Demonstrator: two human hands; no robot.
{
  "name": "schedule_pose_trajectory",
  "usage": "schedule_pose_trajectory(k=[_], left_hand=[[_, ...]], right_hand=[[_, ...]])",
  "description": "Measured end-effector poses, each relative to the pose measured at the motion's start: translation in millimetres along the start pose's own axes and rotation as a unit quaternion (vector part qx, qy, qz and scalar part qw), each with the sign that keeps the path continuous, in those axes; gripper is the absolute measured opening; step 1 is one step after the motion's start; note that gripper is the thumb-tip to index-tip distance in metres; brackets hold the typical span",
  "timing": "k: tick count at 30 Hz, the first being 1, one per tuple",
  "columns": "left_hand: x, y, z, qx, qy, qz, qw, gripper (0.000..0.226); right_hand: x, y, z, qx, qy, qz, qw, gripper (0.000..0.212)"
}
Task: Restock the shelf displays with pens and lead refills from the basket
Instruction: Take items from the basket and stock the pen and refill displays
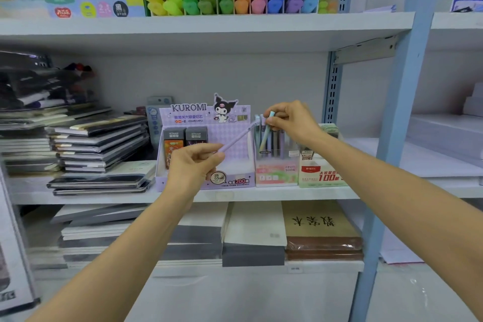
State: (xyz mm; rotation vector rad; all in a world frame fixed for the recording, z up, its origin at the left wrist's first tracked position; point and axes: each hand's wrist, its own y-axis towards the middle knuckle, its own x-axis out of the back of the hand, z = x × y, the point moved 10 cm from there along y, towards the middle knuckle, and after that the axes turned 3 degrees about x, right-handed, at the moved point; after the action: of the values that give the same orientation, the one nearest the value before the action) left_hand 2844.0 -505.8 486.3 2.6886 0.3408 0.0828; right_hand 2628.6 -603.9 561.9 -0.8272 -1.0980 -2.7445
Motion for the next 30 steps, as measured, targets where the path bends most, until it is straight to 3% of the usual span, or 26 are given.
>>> schedule_pose_trajectory(k=[5,10,19,21,23,26,28,30], left_hand=[[14,1,-1,0.012,-0.018,-0.028,0.999,0.014],[19,-4,-11,-0.021,-0.009,-0.028,0.999,0.013],[20,-9,-20,-0.028,-0.033,-0.010,0.999,0.014],[17,-10,-20,-0.026,-0.040,-0.006,0.999,0.014],[15,-9,-21,-0.023,-0.045,-0.009,0.999,0.014],[9,-8,-21,-0.019,-0.057,-0.016,0.998,0.013],[4,-7,-20,-0.012,-0.070,-0.025,0.997,0.011],[-2,-6,-19,-0.005,-0.085,-0.030,0.996,0.011]], right_hand=[[-3,7,-1,-0.012,0.011,0.006,1.000,0.025],[-12,17,0,-0.011,0.011,-0.009,1.000,0.015],[-13,19,-6,-0.027,-0.145,0.023,0.989,0.020],[-8,15,4,-0.003,-0.175,0.021,0.984,0.024],[-4,3,26,0.056,-0.136,0.010,0.989,0.029],[-28,-28,44,0.077,0.046,0.147,0.985,0.028],[-52,-50,44,0.073,0.046,0.234,0.968,0.028],[-61,-60,39,0.060,0.067,0.247,0.965,0.025]])
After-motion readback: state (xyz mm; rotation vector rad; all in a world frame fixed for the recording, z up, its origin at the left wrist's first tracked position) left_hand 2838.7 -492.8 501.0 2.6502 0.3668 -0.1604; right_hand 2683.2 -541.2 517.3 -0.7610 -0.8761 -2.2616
